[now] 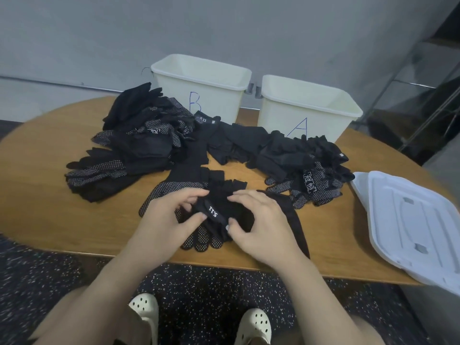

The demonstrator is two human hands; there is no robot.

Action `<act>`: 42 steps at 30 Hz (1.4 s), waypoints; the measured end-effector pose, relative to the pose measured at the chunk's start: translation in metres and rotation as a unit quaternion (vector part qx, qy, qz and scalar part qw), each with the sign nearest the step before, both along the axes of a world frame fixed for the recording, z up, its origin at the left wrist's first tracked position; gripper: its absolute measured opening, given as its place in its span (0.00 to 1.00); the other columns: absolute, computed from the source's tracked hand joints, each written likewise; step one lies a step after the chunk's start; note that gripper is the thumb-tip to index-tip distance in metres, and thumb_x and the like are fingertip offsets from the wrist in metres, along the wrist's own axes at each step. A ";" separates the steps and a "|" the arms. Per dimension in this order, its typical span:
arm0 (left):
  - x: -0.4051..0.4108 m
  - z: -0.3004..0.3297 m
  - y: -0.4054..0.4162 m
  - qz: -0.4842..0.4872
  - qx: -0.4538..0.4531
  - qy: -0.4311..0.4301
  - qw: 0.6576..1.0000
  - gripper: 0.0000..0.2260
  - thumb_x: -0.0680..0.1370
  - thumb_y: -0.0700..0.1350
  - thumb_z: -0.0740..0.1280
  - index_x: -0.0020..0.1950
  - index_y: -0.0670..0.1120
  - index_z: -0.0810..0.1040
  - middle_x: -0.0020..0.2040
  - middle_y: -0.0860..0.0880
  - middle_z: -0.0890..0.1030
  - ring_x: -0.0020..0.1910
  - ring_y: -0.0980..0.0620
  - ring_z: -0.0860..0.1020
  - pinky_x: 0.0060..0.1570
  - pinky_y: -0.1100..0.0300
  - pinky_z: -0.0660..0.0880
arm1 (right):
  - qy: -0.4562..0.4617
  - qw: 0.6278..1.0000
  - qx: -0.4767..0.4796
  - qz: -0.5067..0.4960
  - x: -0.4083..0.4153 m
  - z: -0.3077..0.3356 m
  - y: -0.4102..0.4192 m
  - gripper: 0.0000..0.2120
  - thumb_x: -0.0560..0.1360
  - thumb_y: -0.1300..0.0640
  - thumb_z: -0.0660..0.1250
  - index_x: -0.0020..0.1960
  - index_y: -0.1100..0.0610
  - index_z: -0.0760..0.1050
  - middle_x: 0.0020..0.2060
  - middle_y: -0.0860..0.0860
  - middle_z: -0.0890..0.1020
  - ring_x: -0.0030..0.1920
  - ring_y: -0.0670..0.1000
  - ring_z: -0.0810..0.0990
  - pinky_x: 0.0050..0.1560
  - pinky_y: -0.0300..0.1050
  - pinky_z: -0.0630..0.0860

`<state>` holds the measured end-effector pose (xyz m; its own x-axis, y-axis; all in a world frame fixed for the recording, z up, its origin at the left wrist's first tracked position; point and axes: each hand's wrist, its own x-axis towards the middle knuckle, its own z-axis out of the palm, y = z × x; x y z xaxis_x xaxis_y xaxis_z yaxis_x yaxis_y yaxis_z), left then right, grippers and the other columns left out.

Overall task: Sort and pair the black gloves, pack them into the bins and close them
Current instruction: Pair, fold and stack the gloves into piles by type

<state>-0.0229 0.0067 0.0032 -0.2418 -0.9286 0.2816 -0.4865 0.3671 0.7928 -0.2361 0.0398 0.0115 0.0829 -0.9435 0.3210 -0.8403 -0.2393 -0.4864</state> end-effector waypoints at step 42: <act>-0.070 0.033 0.013 -0.041 -0.017 0.236 0.971 0.10 0.83 0.48 0.65 0.61 0.55 0.83 0.53 0.62 0.85 0.55 0.63 0.82 0.51 0.71 0.75 | -0.480 0.873 -0.006 0.087 -0.040 0.027 -0.024 0.29 0.74 0.37 0.74 0.67 0.54 0.77 0.61 0.51 0.83 0.65 0.55 0.80 0.66 0.53 0.76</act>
<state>-0.0929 0.0193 0.0361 -0.1513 -0.8995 0.4098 -0.0410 0.4199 0.9066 -0.2761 0.0158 0.0387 -0.0874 -0.9391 0.3322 0.0023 -0.3337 -0.9427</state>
